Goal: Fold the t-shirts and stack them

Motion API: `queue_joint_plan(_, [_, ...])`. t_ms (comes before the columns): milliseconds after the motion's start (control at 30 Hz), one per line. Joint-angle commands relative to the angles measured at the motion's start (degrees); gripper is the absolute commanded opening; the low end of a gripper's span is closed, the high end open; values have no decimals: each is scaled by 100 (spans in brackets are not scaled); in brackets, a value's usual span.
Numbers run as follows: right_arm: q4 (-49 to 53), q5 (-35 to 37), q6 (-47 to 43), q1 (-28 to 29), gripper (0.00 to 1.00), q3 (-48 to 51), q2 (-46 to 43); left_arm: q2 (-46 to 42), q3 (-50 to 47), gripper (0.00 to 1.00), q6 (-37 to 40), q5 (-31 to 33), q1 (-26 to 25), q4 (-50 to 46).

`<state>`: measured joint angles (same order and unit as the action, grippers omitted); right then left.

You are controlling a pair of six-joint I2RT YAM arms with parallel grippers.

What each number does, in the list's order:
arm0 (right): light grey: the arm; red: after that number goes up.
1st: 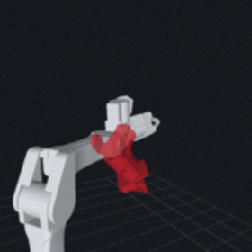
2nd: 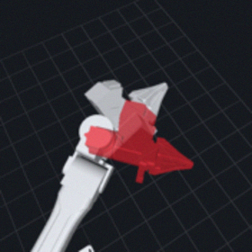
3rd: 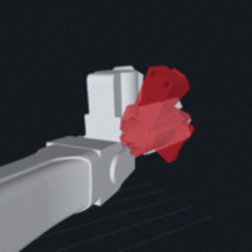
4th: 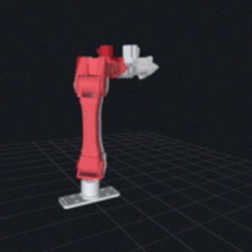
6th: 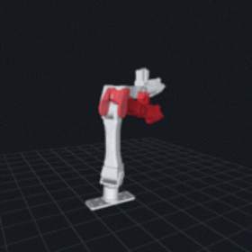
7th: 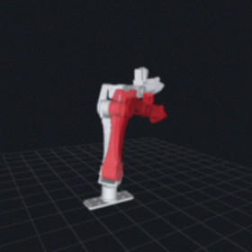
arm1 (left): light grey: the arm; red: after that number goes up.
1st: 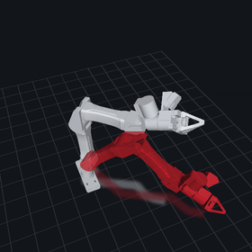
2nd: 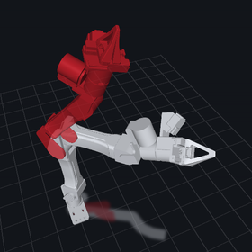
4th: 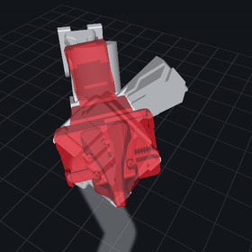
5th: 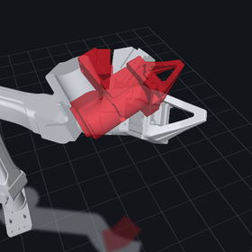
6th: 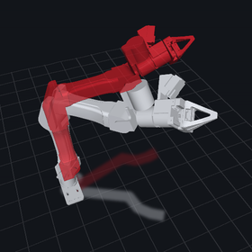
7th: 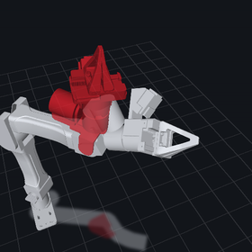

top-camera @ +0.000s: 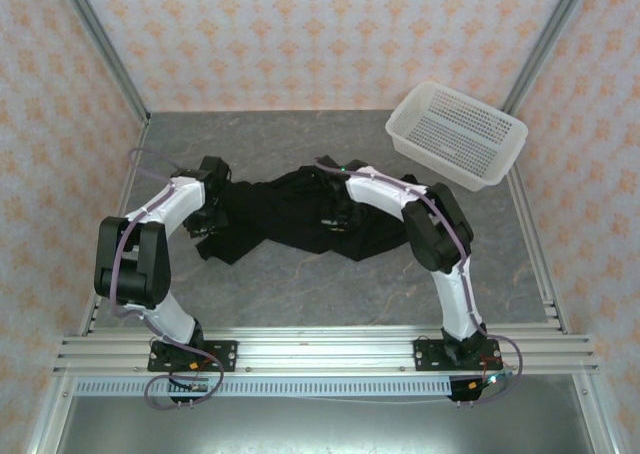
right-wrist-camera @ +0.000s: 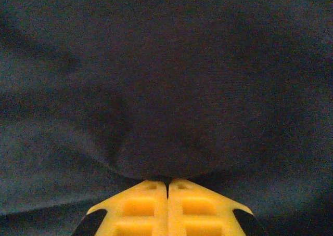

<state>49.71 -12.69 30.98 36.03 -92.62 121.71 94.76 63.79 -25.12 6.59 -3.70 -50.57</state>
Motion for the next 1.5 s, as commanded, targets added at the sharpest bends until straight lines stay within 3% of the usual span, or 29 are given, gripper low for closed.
queue_joint_plan(0, [382, 618, -228, -628, 0, -55, 19, -229, 250, 23, 68, 224, 14, -100])
queue_joint_plan(133, [608, 706, -585, -1094, 0, -354, 23, -396, 368, 19, 106, 123, 10, -198])
queue_joint_plan(267, [838, 398, -906, -1195, 0, -739, 103, -667, 293, 20, 16, -245, -3, -319])
queue_joint_plan(367, [873, 302, -910, -1186, 0, -770, 72, -1069, -81, 33, -249, -1229, -322, -37])
queue_joint_plan(500, [865, 344, -856, -1182, 0, -669, -32, -1359, -388, 52, -918, -1575, -1557, 236])
queue_joint_plan(567, [873, 322, -857, -1182, 10, -636, -80, -1242, -396, 59, -1282, -1455, -2133, 201])
queue_joint_plan(667, [882, 389, -851, -1182, 26, -558, -228, -1070, -430, 60, -1606, -1012, -2690, 100])
queue_joint_plan(767, [882, 383, -857, -1186, 36, -499, -394, -896, -538, 60, -1750, -684, -2839, -72])
queue_joint_plan(867, [873, 349, -822, -1180, 38, -421, -586, -846, -652, 60, -1623, -539, -2865, 59])
queue_joint_plan(967, [865, 303, -764, -1182, 38, -326, -751, -721, -717, 57, -1574, -819, -2893, 389])
queue_joint_plan(1300, [814, 367, -650, -1195, 38, 55, -1277, -219, -759, 38, -1627, -720, -2967, 679])
queue_joint_plan(1400, [727, 468, -554, -1240, 38, 295, -1528, -87, -621, 16, -1627, -549, -2961, 670])
queue_joint_plan(1467, [601, 663, -483, -1335, 38, 582, -1826, -213, -417, 0, -1677, -78, -2958, 277])
